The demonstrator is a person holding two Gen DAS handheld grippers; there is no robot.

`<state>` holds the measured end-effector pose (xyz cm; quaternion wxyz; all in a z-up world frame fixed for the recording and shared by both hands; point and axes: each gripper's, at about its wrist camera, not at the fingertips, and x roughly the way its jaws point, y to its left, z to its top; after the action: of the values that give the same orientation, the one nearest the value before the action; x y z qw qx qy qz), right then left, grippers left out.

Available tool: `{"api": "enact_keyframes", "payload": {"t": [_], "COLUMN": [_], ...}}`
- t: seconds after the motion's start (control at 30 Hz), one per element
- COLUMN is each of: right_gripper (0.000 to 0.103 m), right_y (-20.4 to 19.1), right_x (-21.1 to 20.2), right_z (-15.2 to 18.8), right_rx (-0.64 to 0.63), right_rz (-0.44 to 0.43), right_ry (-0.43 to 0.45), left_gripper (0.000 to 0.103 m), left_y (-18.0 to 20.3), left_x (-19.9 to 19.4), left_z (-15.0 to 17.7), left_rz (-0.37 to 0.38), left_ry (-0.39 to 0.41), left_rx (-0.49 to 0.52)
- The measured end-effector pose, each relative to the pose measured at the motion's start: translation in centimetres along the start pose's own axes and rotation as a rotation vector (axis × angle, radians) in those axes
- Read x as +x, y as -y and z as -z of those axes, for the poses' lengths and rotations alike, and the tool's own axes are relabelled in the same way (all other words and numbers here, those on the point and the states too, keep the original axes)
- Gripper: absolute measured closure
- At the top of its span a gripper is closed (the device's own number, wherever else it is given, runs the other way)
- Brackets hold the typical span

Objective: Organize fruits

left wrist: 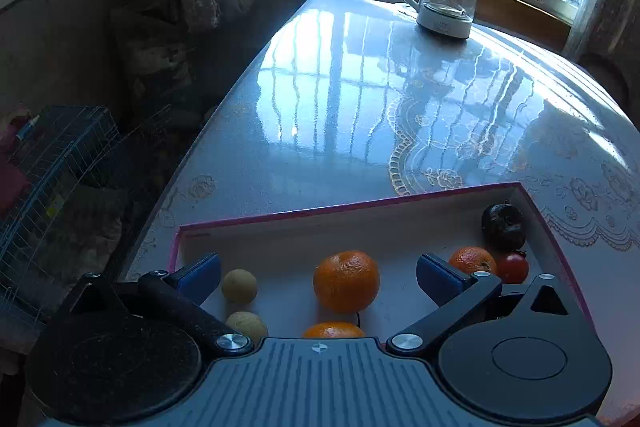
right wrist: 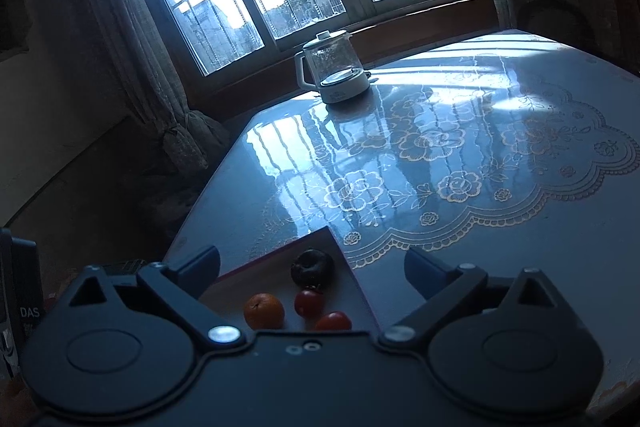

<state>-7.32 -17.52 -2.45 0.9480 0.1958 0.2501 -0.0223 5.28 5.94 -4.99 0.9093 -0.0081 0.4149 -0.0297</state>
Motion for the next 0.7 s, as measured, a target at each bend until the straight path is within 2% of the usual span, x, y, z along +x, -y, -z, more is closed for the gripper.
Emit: {"api": "enact_keyframes", "payload": {"t": [0.2, 0.7], "right_gripper": [0.003, 0.002], "right_y": [-0.1, -1.6], "right_x": [-0.5, -1.8], "right_z": [0.2, 0.0], "right_rx": [0.003, -0.010], "right_rz": [-0.001, -0.024], "right_ry": [0.004, 0.045], "left_gripper": [0.000, 0.000], "left_y": [-0.6, -1.8], "left_x": [-1.6, -4.3], "left_z": [0.2, -2.0], "left_rz": [0.029, 0.078], "left_ry": [0.021, 0.077], "left_rx": [-0.015, -0.015]}}
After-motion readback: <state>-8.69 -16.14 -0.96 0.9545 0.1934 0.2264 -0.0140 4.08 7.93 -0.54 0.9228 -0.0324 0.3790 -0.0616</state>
